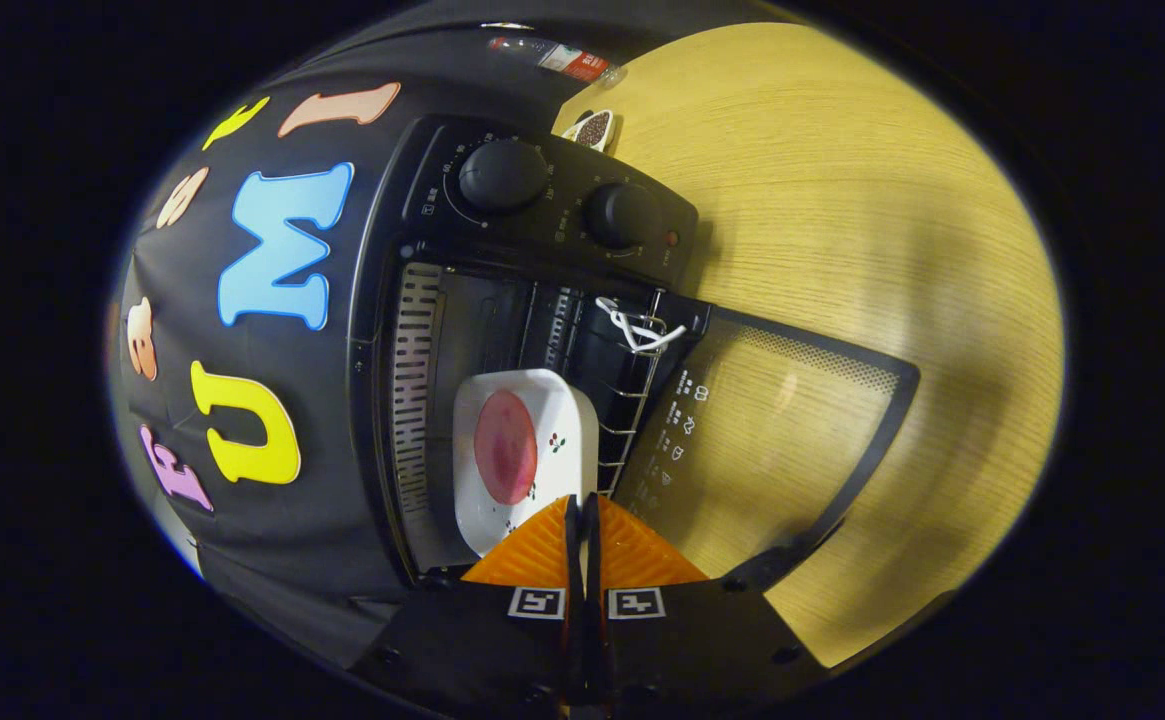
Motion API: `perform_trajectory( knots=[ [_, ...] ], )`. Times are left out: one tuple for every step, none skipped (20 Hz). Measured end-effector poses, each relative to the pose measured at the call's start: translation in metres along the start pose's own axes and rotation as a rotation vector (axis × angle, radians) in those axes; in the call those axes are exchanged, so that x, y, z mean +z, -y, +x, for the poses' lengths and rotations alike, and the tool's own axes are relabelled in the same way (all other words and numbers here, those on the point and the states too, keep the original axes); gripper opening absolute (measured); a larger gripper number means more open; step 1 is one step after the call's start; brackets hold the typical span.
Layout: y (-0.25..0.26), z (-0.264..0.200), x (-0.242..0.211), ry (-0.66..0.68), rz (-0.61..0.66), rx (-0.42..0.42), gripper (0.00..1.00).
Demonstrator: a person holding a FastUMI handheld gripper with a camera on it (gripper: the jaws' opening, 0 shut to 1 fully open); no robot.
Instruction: Open the toaster oven, put the food inside, and close the toaster oven door.
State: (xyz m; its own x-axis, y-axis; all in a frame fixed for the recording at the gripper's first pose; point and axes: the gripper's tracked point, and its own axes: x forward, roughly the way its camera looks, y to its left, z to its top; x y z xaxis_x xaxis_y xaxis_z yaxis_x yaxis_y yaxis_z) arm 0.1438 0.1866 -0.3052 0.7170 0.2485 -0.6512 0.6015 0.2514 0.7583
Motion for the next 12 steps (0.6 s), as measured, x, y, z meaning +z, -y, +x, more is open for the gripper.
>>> perform_trajectory(
  knots=[
    [-0.003,0.007,0.0,0.006,0.016,-0.002,0.02],
    [-0.006,0.012,0.0,0.013,0.029,-0.003,0.02],
    [-0.009,0.017,0.002,0.026,0.038,-0.001,0.02],
    [-0.013,0.022,0.004,0.047,0.042,0.006,0.02],
    [-0.016,0.025,0.007,0.067,0.045,0.01,0.02],
    [-0.018,0.029,0.008,0.08,0.052,0.014,0.02],
    [-0.018,0.033,0.008,0.089,0.062,0.013,0.02],
    [-0.018,0.038,0.008,0.095,0.076,0.007,0.02],
    [-0.019,0.041,0.008,0.096,0.091,0.009,0.02],
    [-0.02,0.045,0.007,0.098,0.101,0.011,0.04],
    [-0.021,0.045,0.007,0.106,0.098,0.01,0.04],
    [-0.022,0.046,0.009,0.116,0.088,0.014,0.04]
  ],
)
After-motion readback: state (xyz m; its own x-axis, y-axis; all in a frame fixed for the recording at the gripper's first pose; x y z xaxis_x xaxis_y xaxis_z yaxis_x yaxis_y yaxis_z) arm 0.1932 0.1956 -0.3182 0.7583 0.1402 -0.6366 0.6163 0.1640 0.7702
